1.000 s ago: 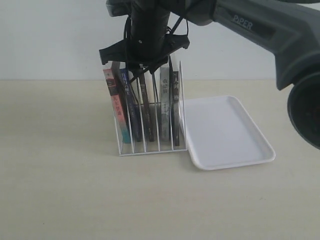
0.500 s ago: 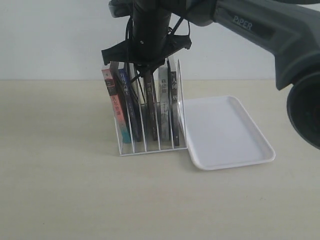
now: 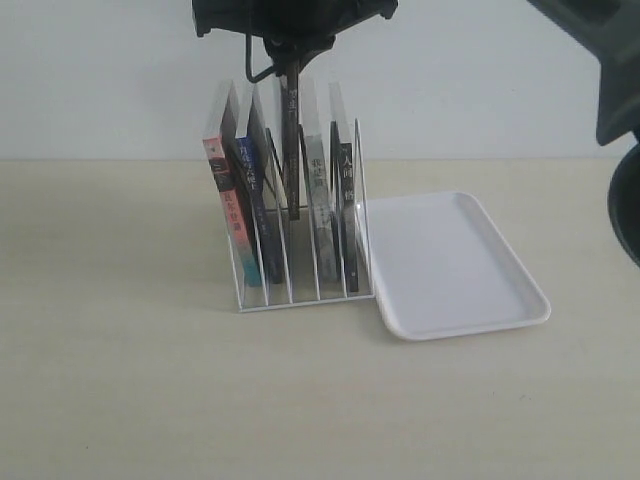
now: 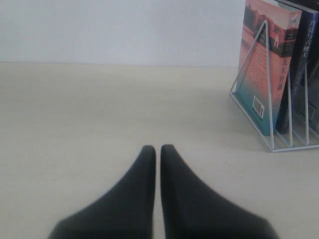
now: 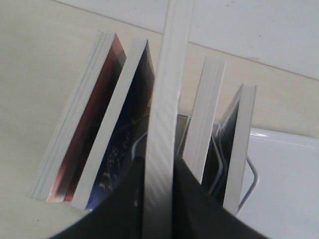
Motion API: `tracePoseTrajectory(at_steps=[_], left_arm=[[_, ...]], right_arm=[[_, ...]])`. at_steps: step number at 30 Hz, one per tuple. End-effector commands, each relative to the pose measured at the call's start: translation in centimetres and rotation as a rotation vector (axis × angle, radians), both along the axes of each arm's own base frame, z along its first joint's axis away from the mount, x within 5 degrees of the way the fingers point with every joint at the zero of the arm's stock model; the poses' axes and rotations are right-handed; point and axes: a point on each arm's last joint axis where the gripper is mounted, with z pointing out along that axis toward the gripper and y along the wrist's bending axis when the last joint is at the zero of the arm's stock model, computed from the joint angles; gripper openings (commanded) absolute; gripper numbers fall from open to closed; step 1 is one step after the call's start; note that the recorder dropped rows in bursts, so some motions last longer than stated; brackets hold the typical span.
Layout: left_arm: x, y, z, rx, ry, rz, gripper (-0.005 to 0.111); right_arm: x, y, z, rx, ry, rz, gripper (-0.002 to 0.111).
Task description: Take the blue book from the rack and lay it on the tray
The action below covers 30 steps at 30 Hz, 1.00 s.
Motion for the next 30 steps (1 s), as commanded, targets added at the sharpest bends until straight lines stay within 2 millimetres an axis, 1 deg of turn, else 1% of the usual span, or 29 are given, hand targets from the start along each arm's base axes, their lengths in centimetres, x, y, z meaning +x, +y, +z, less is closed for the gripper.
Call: tracePoseTrajectory(at_steps=[1,17,20,24,25,30], left_arm=[[0.0,0.0,0.1,-0.004,-0.008,0.002,0.004],[0.0,0.0,0.1,-0.004,-0.008,0.002,0.004],[0.0,0.0,0.1,-0.004,-0.008,0.002,0.004],[0.0,0.0,0.1,-0.004,-0.008,0.002,0.004],[0.0,0.0,0.1,-0.004,-0.008,0.002,0.004],[0.0,0.0,0.1,-0.004,-0.008,0.002,0.004]], right_arm=[[-0.1,-0.3,1.3,0.025,-0.045,0.006,0.000],[-0.2,-0.1,1.1,0.041,-0.029,0.014,0.000],[0.1,0.2,0.3,0.038,-0.009,0.018,0.000],[0.6,0.7,-1.3,0.018,0.015,0.018,0.000],[0.8,0.9,-1.9,0.007,0.028,0.017,0.000],[1.0,1.1,-3.8,-0.026,0.074,0.018,0.000]])
